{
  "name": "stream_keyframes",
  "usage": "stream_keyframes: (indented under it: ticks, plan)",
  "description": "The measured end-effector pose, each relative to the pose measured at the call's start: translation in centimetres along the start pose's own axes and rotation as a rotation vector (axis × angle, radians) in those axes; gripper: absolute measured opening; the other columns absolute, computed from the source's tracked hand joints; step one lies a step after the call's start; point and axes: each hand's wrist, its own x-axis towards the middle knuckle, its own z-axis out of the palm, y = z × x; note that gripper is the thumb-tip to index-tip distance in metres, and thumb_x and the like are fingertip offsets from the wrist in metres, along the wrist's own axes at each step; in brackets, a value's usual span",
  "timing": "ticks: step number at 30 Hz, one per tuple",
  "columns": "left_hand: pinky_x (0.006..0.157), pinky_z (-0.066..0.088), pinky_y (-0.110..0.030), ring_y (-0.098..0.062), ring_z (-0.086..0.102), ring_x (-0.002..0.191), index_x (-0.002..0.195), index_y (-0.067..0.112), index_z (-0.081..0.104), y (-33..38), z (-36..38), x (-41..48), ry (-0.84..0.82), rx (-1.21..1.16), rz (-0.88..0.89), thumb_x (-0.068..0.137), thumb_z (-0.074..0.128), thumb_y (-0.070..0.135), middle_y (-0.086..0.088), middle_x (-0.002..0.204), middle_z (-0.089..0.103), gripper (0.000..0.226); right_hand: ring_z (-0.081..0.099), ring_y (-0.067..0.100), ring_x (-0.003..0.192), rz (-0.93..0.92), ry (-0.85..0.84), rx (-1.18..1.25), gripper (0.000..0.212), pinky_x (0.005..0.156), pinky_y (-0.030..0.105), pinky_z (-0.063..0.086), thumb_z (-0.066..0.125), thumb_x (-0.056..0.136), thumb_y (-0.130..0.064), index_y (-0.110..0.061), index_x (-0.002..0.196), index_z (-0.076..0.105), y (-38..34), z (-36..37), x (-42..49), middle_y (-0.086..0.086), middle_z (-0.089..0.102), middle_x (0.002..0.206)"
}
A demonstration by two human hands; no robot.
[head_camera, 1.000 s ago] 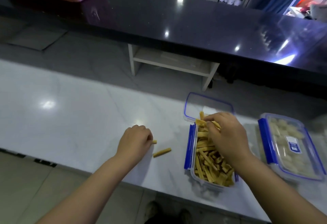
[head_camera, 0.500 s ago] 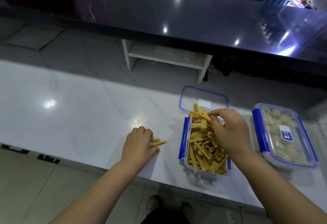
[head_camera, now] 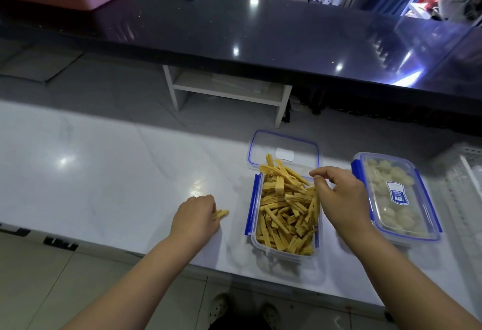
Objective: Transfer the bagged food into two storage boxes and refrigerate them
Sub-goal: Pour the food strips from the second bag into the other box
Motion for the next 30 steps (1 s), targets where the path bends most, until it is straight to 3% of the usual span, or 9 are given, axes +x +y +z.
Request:
stream_keyframes:
  ticks: [4,7,11,15,18,20,26,28,30]
  plan:
    - [0.051,0.037,-0.023,-0.010,0.053,0.065,0.075,0.024,0.055,2.1,-1.6,-0.6,0.078,-0.230,-0.018,0.079,0.063,0.030,0.007,0.073,0.058,0.011,0.055,0.007,0.086,0.009,-0.005,0.013,0.017,0.067,0.016,0.041,0.055,0.090,-0.013,-0.021,0.091,0.070,1.0,-0.5,-0.1,-0.011,0.062,0.085]
    - [0.056,0.039,-0.016,-0.005,0.052,0.072,0.076,0.031,0.056,5.1,-2.5,-1.4,0.098,-0.379,0.211,0.076,0.069,0.027,0.015,0.073,0.055,0.013,0.056,0.007,0.086,0.019,-0.016,0.016,0.017,0.067,0.019,0.043,0.055,0.090,-0.014,-0.022,0.091,0.070,1.7,-0.7,-0.4,-0.009,0.065,0.087]
    - [0.067,0.031,-0.011,-0.003,0.045,0.078,0.084,0.029,0.062,7.8,-1.7,-2.0,0.042,-0.300,0.497,0.076,0.068,0.028,0.016,0.081,0.055,0.010,0.055,0.005,0.083,0.048,-0.032,-0.007,0.016,0.065,0.015,0.040,0.055,0.089,-0.014,-0.023,0.089,0.069,2.4,-0.6,-0.9,-0.011,0.063,0.084]
    - [0.078,0.039,-0.020,-0.004,0.045,0.087,0.089,0.026,0.064,7.9,-0.3,-1.7,0.052,-0.233,0.540,0.077,0.067,0.031,0.012,0.090,0.060,0.014,0.057,0.009,0.089,0.070,-0.081,-0.040,0.015,0.073,0.028,0.048,0.056,0.090,-0.018,-0.022,0.099,0.067,3.5,-0.4,-1.8,-0.011,0.061,0.095]
    - [0.073,0.035,-0.012,0.001,0.045,0.086,0.085,0.033,0.059,7.4,-0.2,-1.4,0.070,-0.387,0.443,0.075,0.070,0.040,0.021,0.085,0.053,0.017,0.057,0.008,0.092,0.157,-0.124,-0.037,0.021,0.073,0.029,0.050,0.054,0.093,-0.024,-0.022,0.114,0.059,4.2,0.1,-2.4,-0.011,0.057,0.103]
    - [0.070,0.035,-0.009,0.004,0.047,0.088,0.085,0.036,0.053,7.2,-0.3,-0.9,0.131,-0.500,0.299,0.082,0.065,0.033,0.023,0.084,0.052,0.012,0.057,0.009,0.089,0.202,-0.146,-0.020,0.022,0.070,0.027,0.048,0.051,0.095,-0.026,-0.021,0.116,0.057,4.4,0.4,-2.5,-0.010,0.057,0.099]
    - [0.066,0.037,-0.010,0.004,0.052,0.084,0.098,0.031,0.053,7.6,-0.3,2.2,0.128,-0.656,0.101,0.095,0.047,0.017,0.020,0.090,0.054,0.016,0.063,0.016,0.085,0.280,-0.163,0.091,0.019,0.075,0.042,0.055,0.041,0.098,-0.020,-0.022,0.100,0.061,4.6,0.6,-1.6,-0.001,0.067,0.091]
    - [0.071,0.037,-0.011,0.000,0.053,0.088,0.104,0.027,0.057,7.6,-0.5,3.9,0.118,-0.640,0.087,0.096,0.043,0.014,0.016,0.097,0.059,0.020,0.063,0.019,0.089,0.288,-0.147,0.101,0.023,0.080,0.042,0.054,0.040,0.098,-0.017,-0.018,0.107,0.061,4.6,0.4,-0.1,0.005,0.067,0.097]
    - [0.085,0.037,-0.018,-0.014,0.054,0.106,0.120,0.013,0.058,7.6,-0.6,6.1,0.091,-0.592,0.042,0.097,0.040,0.011,-0.001,0.117,0.061,0.029,0.061,0.024,0.096,0.303,-0.156,0.087,0.027,0.085,0.041,0.051,0.039,0.098,-0.014,-0.009,0.115,0.059,4.8,0.5,2.0,0.010,0.065,0.107]
